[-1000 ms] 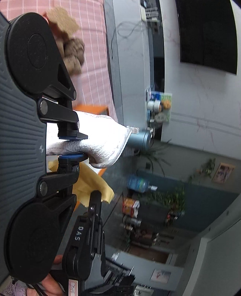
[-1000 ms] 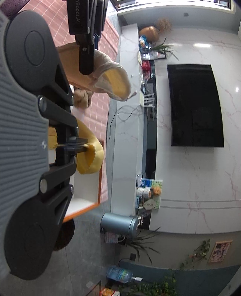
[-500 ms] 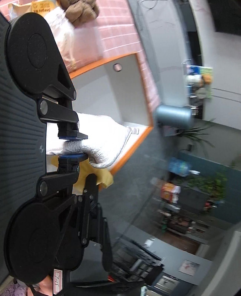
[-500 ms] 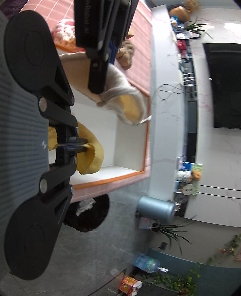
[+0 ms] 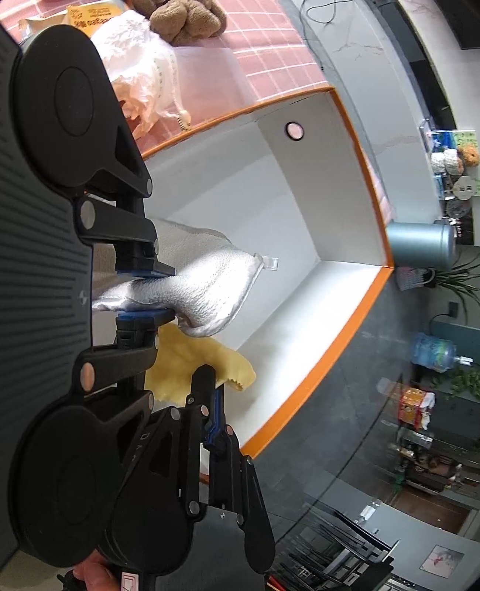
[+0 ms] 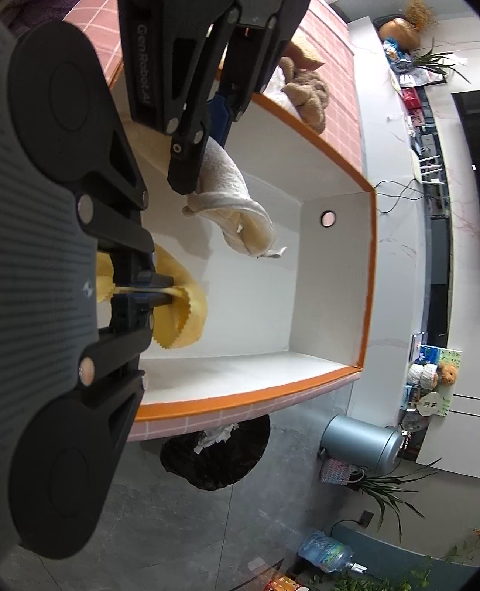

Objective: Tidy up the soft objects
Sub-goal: 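Carry the mitt and yellow cloth into the orange box and open both tools, then grasp the pink crocheted piece with the left tool while the right tool grasps the white bag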

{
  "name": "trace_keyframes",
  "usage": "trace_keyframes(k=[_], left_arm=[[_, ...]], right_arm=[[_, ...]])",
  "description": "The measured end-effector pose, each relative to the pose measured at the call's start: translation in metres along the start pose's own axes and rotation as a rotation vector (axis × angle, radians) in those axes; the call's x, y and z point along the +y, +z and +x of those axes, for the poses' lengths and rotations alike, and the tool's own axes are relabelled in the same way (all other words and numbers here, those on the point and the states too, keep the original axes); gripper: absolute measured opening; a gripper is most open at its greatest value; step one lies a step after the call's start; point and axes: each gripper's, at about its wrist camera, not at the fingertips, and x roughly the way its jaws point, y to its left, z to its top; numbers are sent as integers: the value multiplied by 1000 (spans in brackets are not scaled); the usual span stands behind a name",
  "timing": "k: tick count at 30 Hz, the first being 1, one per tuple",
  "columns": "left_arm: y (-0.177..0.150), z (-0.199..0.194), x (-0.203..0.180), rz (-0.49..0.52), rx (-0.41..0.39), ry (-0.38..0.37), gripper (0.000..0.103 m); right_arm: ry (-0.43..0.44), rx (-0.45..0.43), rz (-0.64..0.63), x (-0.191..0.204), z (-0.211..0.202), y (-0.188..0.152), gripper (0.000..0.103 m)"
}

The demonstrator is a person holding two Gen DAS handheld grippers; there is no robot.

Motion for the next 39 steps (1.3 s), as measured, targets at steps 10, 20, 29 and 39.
trace_keyframes(k=[10,20,29,39], left_arm=[[-4,-15,-6,8,-59,15,57],[-15,-53,4,-30,-171,-37,70],[-46,-110,16,-55,-404,-10,71],[-109,-156,45,-162,-560,153,71]], right_arm=[[-32,37,-6,6,0,-7,40],[-140,-33,-89,17,-34,-6,57],[-240,-254,-92,45,-90,-14,78],[-156,-498,-11,116,-125,-37,78]])
